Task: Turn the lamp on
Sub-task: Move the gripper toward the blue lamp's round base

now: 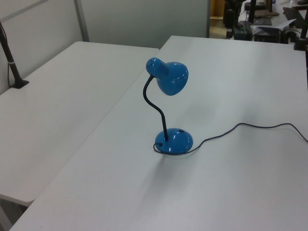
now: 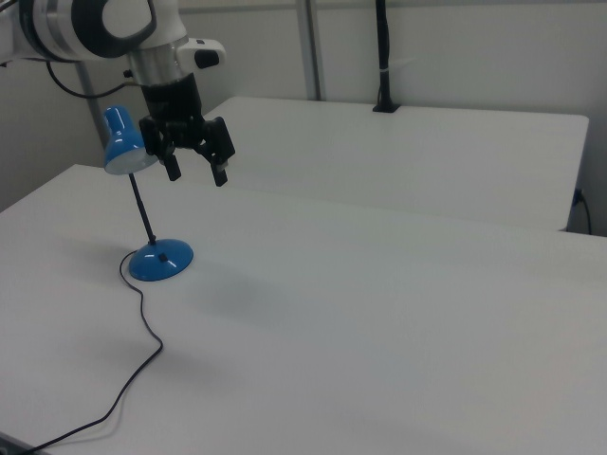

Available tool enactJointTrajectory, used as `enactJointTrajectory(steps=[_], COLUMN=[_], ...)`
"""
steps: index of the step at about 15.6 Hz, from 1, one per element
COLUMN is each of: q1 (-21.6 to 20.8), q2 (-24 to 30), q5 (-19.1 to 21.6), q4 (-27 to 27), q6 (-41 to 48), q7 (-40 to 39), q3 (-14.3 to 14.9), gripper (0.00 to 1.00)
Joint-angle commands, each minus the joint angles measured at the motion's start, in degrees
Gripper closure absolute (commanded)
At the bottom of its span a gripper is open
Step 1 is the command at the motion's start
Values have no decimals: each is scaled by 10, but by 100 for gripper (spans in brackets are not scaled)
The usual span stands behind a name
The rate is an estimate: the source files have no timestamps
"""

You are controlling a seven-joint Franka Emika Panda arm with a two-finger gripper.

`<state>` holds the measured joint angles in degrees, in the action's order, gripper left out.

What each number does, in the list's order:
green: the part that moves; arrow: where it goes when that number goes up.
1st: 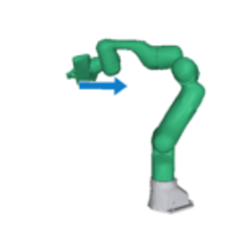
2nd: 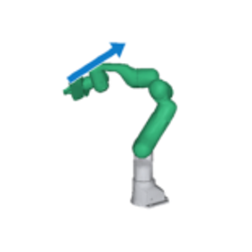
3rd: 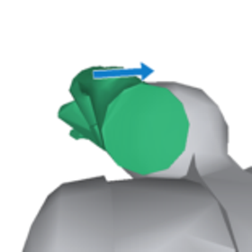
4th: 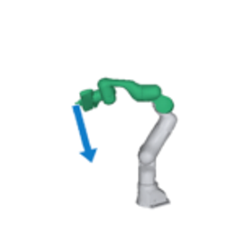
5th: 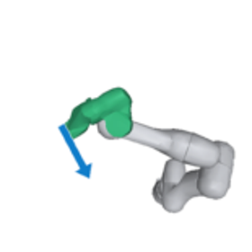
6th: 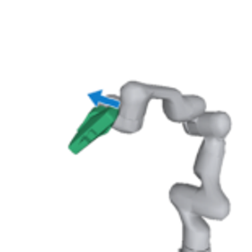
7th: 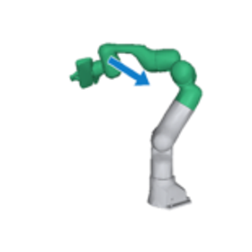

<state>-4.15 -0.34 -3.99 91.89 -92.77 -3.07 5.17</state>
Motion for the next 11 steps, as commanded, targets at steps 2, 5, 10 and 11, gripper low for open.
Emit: enactJointTrajectory(steps=[2, 5, 10, 11], q1=[-8, -8, -8, -8], q2=[2, -2, -2, -2], q5=[-9, -9, -8, -8], q4=[0, 0, 2, 2], q6=[19, 20, 18, 18], q7=[2, 6, 6, 6], q3=[5, 5, 5, 5], gripper=[0, 0, 1, 11])
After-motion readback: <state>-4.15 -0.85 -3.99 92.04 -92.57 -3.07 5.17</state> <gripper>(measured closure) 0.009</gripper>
